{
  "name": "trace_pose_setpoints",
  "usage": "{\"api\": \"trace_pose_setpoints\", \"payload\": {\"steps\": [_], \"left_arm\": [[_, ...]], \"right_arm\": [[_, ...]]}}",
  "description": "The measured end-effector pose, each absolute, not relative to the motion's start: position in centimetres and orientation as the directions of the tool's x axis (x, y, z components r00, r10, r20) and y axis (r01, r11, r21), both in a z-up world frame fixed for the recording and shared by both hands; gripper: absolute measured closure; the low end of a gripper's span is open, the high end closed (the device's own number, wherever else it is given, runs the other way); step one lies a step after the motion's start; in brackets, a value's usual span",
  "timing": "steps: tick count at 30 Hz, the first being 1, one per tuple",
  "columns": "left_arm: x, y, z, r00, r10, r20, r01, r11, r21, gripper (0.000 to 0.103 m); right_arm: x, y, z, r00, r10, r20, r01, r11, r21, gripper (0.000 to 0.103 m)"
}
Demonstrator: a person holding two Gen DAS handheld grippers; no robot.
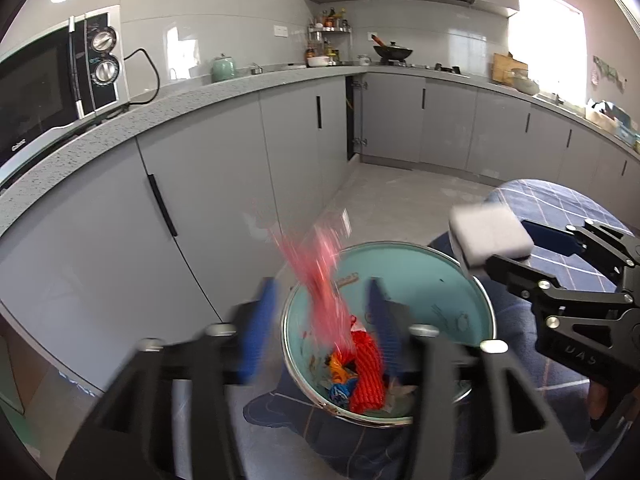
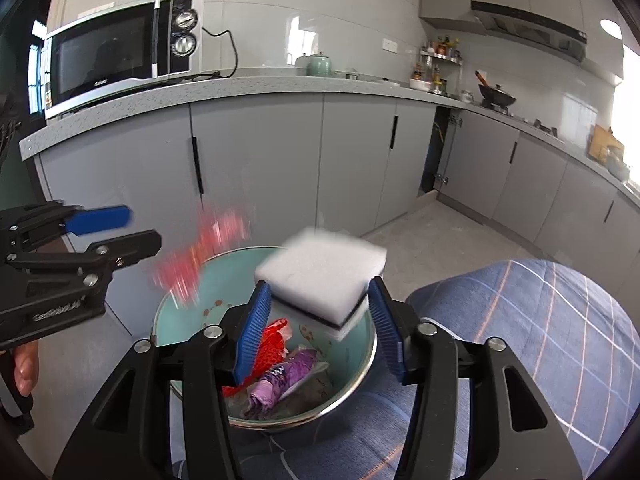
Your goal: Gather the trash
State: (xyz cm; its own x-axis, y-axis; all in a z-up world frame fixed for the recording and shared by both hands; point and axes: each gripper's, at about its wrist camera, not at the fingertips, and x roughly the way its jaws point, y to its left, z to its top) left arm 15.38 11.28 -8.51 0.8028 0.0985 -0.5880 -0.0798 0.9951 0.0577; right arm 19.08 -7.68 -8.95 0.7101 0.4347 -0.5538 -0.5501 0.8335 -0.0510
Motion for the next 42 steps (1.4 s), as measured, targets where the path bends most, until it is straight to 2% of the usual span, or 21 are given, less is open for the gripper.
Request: {"api": "trace_pose_setpoints", "payload": {"steps": [3,5,6,8,15,18,28,42], "left_arm": [[15.2,11.3,-8.4,0.804,0.1,-0.586,-0.078,0.995,0.063,0.045],[15.0,11.2,-8.5,0.803,0.102,-0.586,-0.077,0.995,0.068,0.039],[14.8,11.1,-8.5,0.804,0.104,-0.585,-0.079,0.995,0.068,0.032],[14.5,11.0,-8.4,0.807,0.11,-0.58,-0.085,0.994,0.071,0.024],[12.8,10.7,-7.4,0.825,0.104,-0.555,-0.08,0.995,0.068,0.019],[12.1,10.4,-6.4,0.842,0.095,-0.531,-0.08,0.996,0.051,0.011],[9.4,8.0,-3.3,0.888,0.06,-0.456,-0.045,0.998,0.042,0.009],[8.2,7.7,-2.5,0.899,0.062,-0.434,-0.047,0.998,0.047,0.008]], "right_arm": [[19.1,-8.7,-8.7,0.716,0.436,-0.545,-0.534,0.845,-0.027,0.043],[19.0,-9.2,-8.4,0.715,0.443,-0.541,-0.53,0.848,-0.007,0.041],[18.8,-9.5,-8.2,0.717,0.445,-0.537,-0.528,0.849,-0.002,0.04],[18.3,-10.2,-7.8,0.723,0.45,-0.524,-0.522,0.853,0.011,0.037],[15.3,-13.8,-6.6,0.764,0.424,-0.486,-0.461,0.886,0.048,0.032],[13.9,-15.4,-5.9,0.794,0.388,-0.468,-0.417,0.908,0.046,0.032],[10.1,-18.6,-3.4,0.864,0.322,-0.387,-0.347,0.938,0.005,0.03],[8.8,-19.5,-2.4,0.868,0.343,-0.358,-0.358,0.933,0.026,0.029]]}}
